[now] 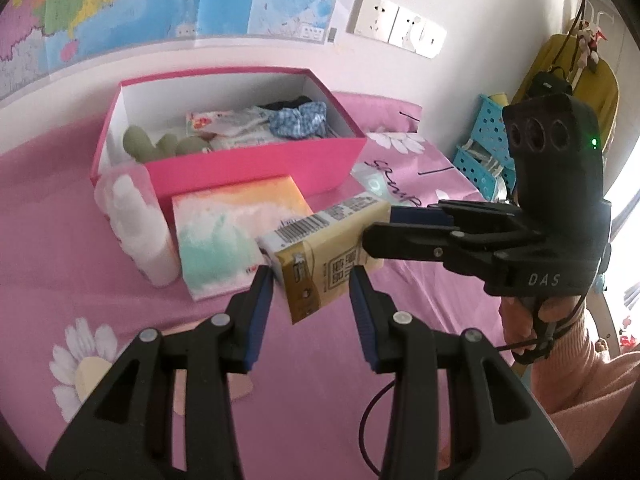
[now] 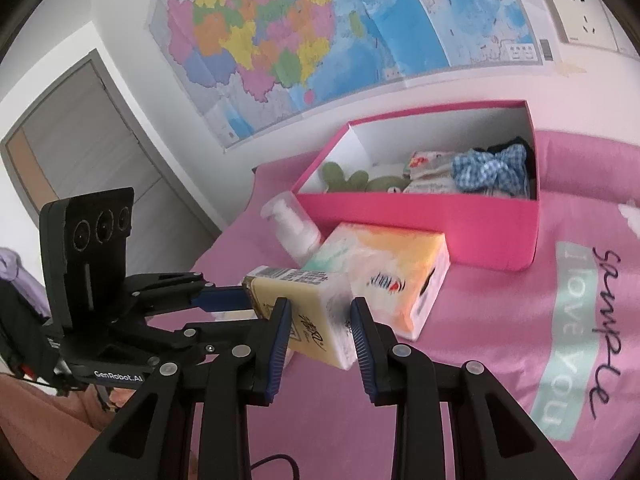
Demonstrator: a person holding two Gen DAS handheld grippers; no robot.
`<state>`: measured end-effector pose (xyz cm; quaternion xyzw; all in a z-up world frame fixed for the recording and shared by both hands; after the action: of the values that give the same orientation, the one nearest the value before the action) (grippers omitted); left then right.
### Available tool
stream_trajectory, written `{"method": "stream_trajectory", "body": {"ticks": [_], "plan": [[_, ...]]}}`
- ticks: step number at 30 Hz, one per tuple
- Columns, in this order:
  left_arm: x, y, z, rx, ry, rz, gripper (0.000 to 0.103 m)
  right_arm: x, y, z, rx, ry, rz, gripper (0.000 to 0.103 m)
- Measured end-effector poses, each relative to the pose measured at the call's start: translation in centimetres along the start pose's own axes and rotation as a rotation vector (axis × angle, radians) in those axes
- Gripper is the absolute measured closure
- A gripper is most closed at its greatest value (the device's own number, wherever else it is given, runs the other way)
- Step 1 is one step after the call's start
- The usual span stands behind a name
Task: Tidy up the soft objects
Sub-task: 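Lift the yellow tissue pack and carry it over the pink box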
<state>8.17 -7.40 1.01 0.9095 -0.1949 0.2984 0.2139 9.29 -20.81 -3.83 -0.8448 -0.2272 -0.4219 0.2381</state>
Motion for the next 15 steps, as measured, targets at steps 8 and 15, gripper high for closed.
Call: {"method": "stream_trajectory", "body": {"ticks": [8, 15], "plan": [[2.4, -0.4, 0.2, -0.001, 0.018, -0.003, 0.061, 2.1, 0.5, -0.2, -0.014, 0.041, -0.005, 0.072], [4.2, -0.8, 0.9, 0.013, 0.02, -0.013, 0.061, 3.7, 1.3, 0.2, -0.021, 0.06, -0.003, 0.072]]}}
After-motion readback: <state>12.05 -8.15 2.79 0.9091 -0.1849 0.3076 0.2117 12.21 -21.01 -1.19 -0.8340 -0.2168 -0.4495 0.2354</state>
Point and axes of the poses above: each gripper's, at about its wrist camera, not at the fingertips, and z roughly the way its jaws point, y to its right, x to its top, the point moved 1 cm from there along z, roughly the way its jaws point, and after that the axes turned 7 degrees about -z, right-handed, at the moved point
